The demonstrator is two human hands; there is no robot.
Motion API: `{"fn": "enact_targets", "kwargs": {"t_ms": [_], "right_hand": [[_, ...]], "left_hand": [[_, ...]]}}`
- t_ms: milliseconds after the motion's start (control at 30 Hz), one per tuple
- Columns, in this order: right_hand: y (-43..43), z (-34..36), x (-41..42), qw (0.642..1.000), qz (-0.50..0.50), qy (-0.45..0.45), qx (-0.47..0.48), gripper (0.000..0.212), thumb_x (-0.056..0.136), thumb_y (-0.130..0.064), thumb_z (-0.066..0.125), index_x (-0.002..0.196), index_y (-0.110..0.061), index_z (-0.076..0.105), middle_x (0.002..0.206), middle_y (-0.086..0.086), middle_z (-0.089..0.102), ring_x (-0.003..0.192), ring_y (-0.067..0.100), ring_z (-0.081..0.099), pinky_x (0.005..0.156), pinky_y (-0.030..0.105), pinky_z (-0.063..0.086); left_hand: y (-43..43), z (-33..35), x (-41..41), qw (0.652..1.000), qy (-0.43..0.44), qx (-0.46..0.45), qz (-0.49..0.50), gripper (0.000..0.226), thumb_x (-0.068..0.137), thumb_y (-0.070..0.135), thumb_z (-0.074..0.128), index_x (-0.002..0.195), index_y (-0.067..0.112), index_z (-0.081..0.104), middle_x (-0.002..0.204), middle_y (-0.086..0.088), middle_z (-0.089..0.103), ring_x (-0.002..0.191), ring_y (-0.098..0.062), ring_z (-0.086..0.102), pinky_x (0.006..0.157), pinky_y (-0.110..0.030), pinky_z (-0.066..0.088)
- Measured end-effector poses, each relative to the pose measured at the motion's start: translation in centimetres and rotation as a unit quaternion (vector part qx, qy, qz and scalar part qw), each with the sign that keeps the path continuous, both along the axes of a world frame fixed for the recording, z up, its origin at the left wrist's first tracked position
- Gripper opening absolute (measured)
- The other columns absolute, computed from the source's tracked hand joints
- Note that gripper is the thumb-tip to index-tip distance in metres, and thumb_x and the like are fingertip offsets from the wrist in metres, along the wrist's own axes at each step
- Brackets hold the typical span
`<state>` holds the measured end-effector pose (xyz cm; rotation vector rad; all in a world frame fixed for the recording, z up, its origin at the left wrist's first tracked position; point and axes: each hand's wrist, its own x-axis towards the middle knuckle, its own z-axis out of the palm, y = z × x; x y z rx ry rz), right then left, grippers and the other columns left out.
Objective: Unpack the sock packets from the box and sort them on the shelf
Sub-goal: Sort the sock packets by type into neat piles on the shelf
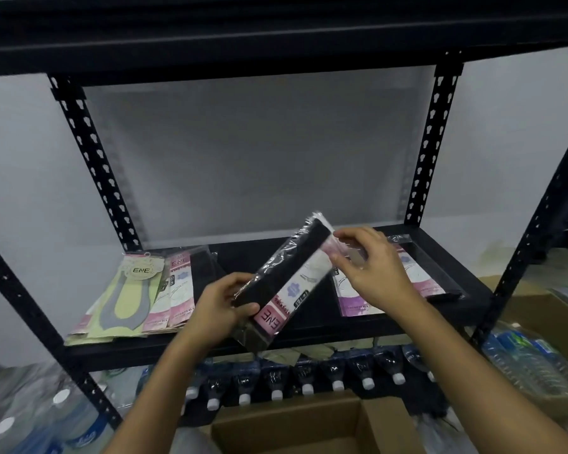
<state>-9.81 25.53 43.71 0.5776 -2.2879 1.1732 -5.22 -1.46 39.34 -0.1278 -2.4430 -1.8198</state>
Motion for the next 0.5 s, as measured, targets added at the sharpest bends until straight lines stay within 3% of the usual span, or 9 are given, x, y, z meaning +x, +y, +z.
{"fn": "enact_targets", "kwargs": {"t_ms": [100, 233, 300, 367, 400, 500], "right_hand": [[0.6, 0.6, 0.8, 0.996, -0.004, 0.050, 0.071, 0.037, 0.082, -0.035, 0.069, 0.118, -0.033, 0.058, 0.108, -0.025, 0.048, 0.111, 0.003, 0.039, 0.099, 0.036, 0.032], [2.4, 1.1, 1.5, 0.973, -0.032, 0.053, 0.223, 0.046, 0.081, -0.047, 0.067, 0.124, -0.037, 0.055, 0.113, -0.025, 0.040, 0.109, -0.001, 0.025, 0.084, 0.025, 0.012], [3.3, 1.0, 1.7, 0.964, -0.025, -0.010, 0.264, 0.043, 0.080, -0.048, 0.068, 0.120, -0.037, 0.059, 0.110, -0.025, 0.047, 0.108, 0.001, 0.033, 0.086, 0.027, 0.016], [4.0, 0.7, 2.0, 0.966, 0.010, -0.091, 0.242, 0.029, 0.079, -0.041, 0.073, 0.106, -0.033, 0.067, 0.099, -0.020, 0.060, 0.096, 0.003, 0.052, 0.087, 0.026, 0.034], [4.3, 0.5, 2.2, 0.965, 0.023, -0.124, 0.228, 0.021, 0.079, -0.036, 0.075, 0.098, -0.030, 0.069, 0.092, -0.017, 0.064, 0.086, 0.004, 0.058, 0.079, 0.021, 0.041], [5.0, -0.5, 2.4, 0.964, 0.020, -0.167, 0.205, 0.008, 0.079, -0.028, 0.076, 0.081, -0.029, 0.068, 0.078, -0.010, 0.065, 0.071, 0.005, 0.060, 0.060, 0.014, 0.042]], "left_hand": [[-0.8, 2.6, -1.2, 0.990, 0.021, -0.133, -0.045, 0.054, 0.080, -0.001, 0.074, 0.094, 0.051, 0.068, 0.100, 0.015, 0.074, 0.091, -0.010, 0.072, 0.071, -0.032, 0.061], [-0.4, 6.0, -2.5, 0.962, 0.033, -0.249, -0.109, 0.056, 0.080, -0.002, 0.073, 0.091, 0.052, 0.068, 0.090, 0.025, 0.072, 0.074, 0.003, 0.070, 0.058, -0.014, 0.054], [0.2, 7.3, -3.0, 0.949, 0.030, -0.286, -0.129, 0.054, 0.080, -0.003, 0.072, 0.089, 0.050, 0.070, 0.084, 0.025, 0.072, 0.067, 0.006, 0.067, 0.053, -0.010, 0.050], [1.1, 8.1, -3.5, 0.939, 0.026, -0.312, -0.145, 0.049, 0.080, -0.002, 0.071, 0.089, 0.046, 0.071, 0.085, 0.023, 0.072, 0.074, 0.005, 0.068, 0.057, -0.012, 0.052], [1.6, 8.3, -3.7, 0.935, 0.027, -0.318, -0.154, 0.048, 0.080, -0.002, 0.071, 0.089, 0.045, 0.072, 0.085, 0.024, 0.072, 0.077, 0.005, 0.068, 0.058, -0.010, 0.051], [2.9, 8.4, -4.1, 0.928, 0.036, -0.331, -0.166, 0.047, 0.080, -0.001, 0.071, 0.088, 0.046, 0.071, 0.087, 0.026, 0.071, 0.082, 0.009, 0.066, 0.059, -0.008, 0.050]]}}
